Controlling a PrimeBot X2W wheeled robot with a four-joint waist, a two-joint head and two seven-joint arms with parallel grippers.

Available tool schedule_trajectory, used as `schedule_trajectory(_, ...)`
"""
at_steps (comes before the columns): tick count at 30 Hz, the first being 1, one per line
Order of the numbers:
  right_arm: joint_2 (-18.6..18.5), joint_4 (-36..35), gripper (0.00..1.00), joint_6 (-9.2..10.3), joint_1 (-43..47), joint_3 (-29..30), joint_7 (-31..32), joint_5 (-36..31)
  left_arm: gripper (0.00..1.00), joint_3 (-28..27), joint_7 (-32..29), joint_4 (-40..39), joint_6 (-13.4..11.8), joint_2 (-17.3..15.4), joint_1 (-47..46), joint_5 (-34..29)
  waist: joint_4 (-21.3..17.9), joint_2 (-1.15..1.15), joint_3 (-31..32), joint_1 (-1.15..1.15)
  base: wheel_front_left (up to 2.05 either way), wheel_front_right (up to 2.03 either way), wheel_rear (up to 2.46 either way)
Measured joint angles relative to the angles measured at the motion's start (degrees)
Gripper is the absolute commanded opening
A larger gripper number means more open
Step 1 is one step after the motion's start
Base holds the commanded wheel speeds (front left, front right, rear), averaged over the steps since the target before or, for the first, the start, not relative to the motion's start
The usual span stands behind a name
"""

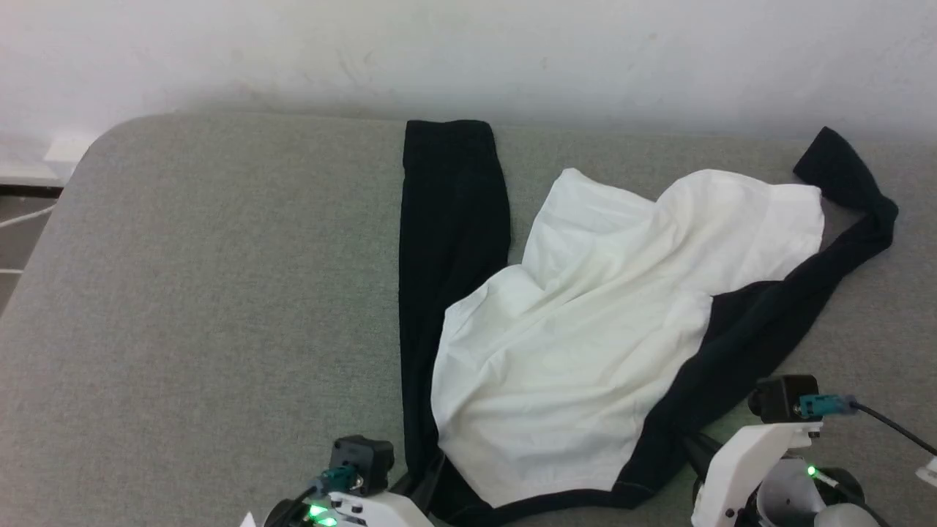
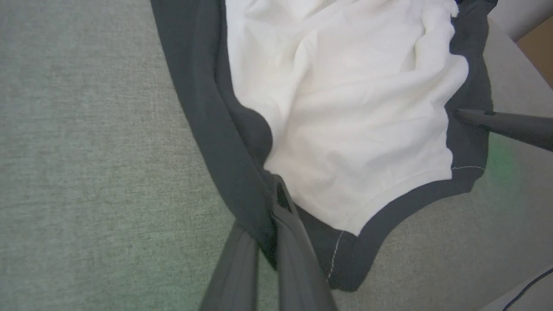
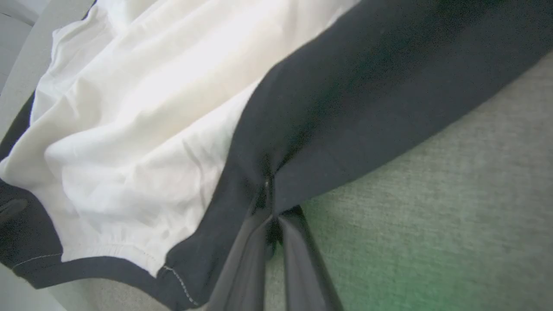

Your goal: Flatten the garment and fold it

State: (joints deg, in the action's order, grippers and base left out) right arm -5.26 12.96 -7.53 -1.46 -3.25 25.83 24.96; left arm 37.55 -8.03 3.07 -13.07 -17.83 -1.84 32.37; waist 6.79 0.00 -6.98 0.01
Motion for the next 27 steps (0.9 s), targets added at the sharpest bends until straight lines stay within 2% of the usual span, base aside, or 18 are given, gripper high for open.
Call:
schedule_trajectory(3, -1.0, -2.4, 0.0, 0.0, 1.4, -1.5, -1.2, 3.8, 0.0, -0.7, 1.6, -0.7, 0.9, -0.2, -0.2, 0.6, -0.6, 0.0, 0.8, 0.0, 0.0, 0.0, 0.0)
schedule_trajectory(6, -3.8, -6.1, 0.0, 0.0, 3.4, -3.0, -2.3, 5.9, 0.0, -1.1, 2.0, -2.6, 1.4, -1.1, -0.5, 0.9, -1.3, 0.0, 2.0, 0.0, 0.0, 0.0, 0.0)
schedule_trajectory(12, -8.3, -16.6, 0.0, 0.0, 4.4, 0.1, -2.6, 9.3, 0.0, -3.6, 1.7, -11.0, 1.4, -4.3, -0.9, 1.0, -3.4, 0.0, 5.0, -0.01, 0.0, 0.0, 0.0)
schedule_trajectory(16, -10.0, -24.5, 0.0, -0.01, 3.7, 2.5, 0.0, 10.6, 0.0, -6.2, 0.9, -19.0, 1.1, -6.0, -2.5, 1.9, -5.3, 0.0, 6.7, -0.01, 0.0, 0.0, 0.0)
schedule_trajectory(22, -11.7, -33.6, 0.0, -0.01, -3.9, 5.2, 4.6, 10.7, 0.0, -10.1, -1.9, -28.7, 0.7, -7.3, -9.8, 2.7, -8.0, 0.0, 8.7, -0.02, 0.0, 0.0, 0.0)
schedule_trajectory(27, -13.9, -35.6, 0.0, -0.01, -13.9, 4.7, 8.5, 11.0, 0.0, -13.6, -4.9, -31.7, 0.7, -7.6, -18.5, 4.2, -9.5, 0.01, 10.2, -0.01, 0.0, 0.0, 0.0)
